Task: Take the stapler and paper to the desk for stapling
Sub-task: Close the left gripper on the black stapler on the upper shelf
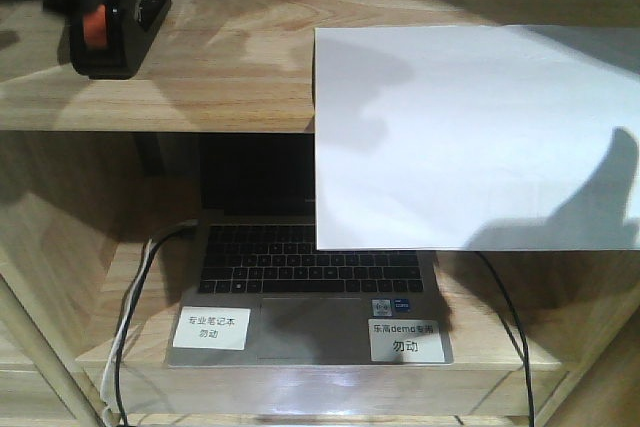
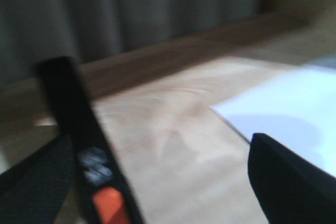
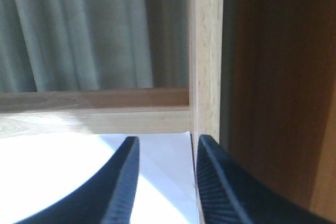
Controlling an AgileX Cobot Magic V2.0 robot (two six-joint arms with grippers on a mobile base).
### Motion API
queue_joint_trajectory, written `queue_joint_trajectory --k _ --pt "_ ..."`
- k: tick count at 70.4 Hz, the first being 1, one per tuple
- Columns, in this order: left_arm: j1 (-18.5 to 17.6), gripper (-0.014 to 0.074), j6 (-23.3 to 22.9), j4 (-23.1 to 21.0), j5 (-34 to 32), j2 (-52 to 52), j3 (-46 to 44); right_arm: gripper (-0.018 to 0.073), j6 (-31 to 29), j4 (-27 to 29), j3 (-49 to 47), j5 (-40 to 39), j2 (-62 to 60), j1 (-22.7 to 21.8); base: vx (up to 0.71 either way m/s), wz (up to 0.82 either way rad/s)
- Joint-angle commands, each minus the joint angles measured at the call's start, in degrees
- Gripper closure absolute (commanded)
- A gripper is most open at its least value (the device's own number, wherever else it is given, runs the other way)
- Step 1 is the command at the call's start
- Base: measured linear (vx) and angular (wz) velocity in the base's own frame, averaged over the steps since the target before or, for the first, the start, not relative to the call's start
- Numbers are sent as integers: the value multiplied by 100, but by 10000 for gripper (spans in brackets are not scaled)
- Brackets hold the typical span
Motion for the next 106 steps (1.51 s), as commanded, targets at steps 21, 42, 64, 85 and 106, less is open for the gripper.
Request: queue_joint_trajectory --k 21,42,64,85,106 --pt "-16 -11 -1252 1017 1184 1202 -1865 318 -49 -25 -160 -414 77 2 0 0" --pt "198 -1 -1657 1016 1516 1911 -2296 319 -49 -25 -160 -425 77 2 0 0" --pt "405 21 -1792 966 1569 2177 -2296 318 -49 -25 -160 -423 77 2 0 0" --pt "426 23 -1792 966 1616 2217 -2296 318 -49 -25 -160 -423 77 2 0 0" --pt "564 293 -1792 902 1609 2217 -2296 318 -49 -30 -160 -424 77 2 0 0"
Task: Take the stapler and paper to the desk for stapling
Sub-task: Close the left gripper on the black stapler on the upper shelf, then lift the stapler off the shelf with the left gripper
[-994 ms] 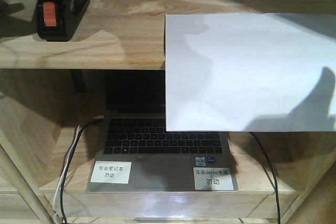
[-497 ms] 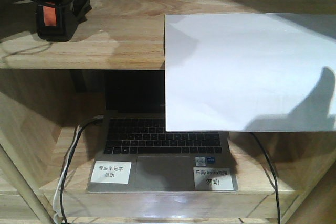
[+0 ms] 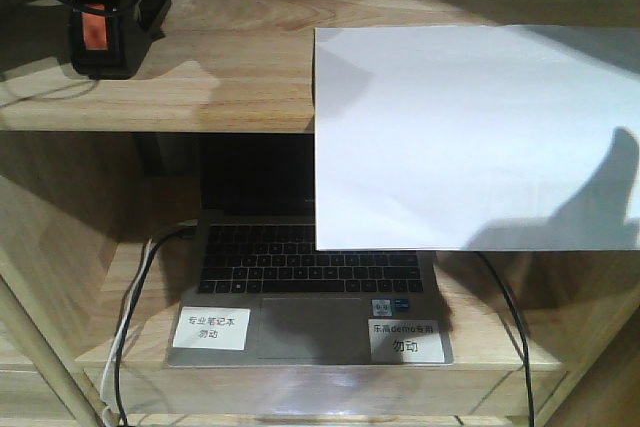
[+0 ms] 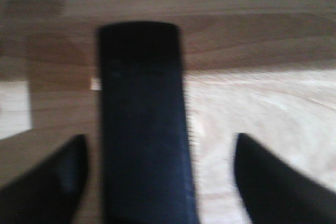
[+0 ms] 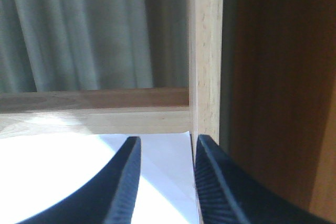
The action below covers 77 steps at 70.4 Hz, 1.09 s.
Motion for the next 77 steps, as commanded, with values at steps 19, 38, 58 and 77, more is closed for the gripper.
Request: queue_joint_trajectory --k 19,38,58,77 --pt "41 605 84 14 -386 -191 -170 318 -49 -26 -160 -410 77 2 0 0" --pt "41 604 375 -5 -687 -400 -160 318 -49 -26 -160 -404 77 2 0 0" --pt "2 604 918 -483 -1905 -1460 835 318 -49 -26 -160 -404 77 2 0 0" --pt "2 604 2165 -1404 -3211 -3212 2732 318 -49 -26 -160 -404 77 2 0 0"
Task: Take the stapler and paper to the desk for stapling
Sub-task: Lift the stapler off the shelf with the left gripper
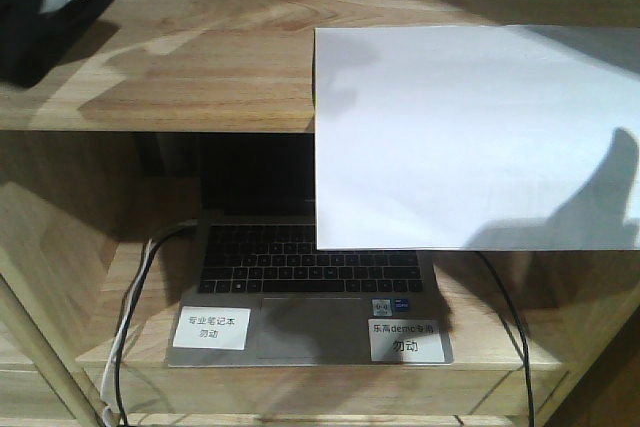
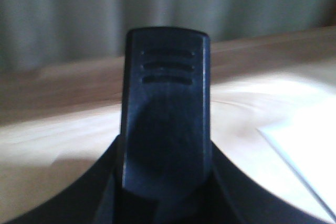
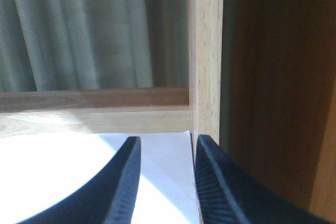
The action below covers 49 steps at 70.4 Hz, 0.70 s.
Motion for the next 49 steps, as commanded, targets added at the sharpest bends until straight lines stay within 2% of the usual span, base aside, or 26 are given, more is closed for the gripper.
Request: queue_joint_trajectory --k 1,13,19,28,49 --pt "-16 604 610 -305 -976 -671 361 318 -49 -26 -160 -415 77 2 0 0" --pt "-16 604 2054 -1054 -1056 -1652 1224 318 -49 -26 -160 -434 77 2 0 0" --pt "-16 604 2531 -1381 -1049 -2137 1589 318 -49 -26 -160 -434 77 2 0 0" --pt "-11 604 2660 -1708 -1018 -2792 2103 318 -49 -26 -160 -434 77 2 0 0" --pt "-11 604 2660 -1697 -1027 -4105 3205 318 -49 -26 -160 -434 77 2 0 0"
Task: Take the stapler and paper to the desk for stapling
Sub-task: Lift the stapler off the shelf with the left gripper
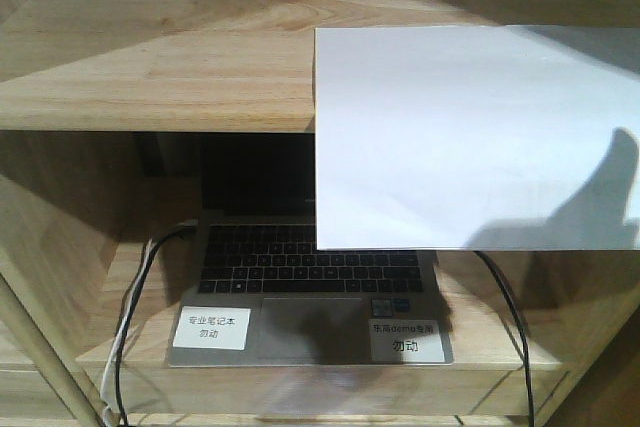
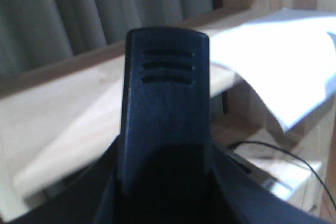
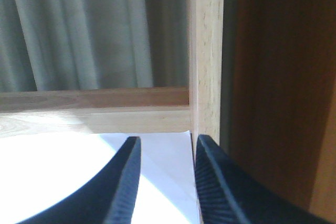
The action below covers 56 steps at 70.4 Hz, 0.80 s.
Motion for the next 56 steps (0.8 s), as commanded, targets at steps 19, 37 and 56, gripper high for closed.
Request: queue_joint_trajectory --k 19,37,56 --pt "-11 604 4 -81 -675 -1060 366 318 -49 -26 -160 -434 77 2 0 0" --pt "-11 604 4 -81 -450 -1469 448 318 -49 -26 -160 -434 77 2 0 0" --pt "-11 603 4 -81 -426 -1476 448 318 -49 -26 -160 -409 77 2 0 0"
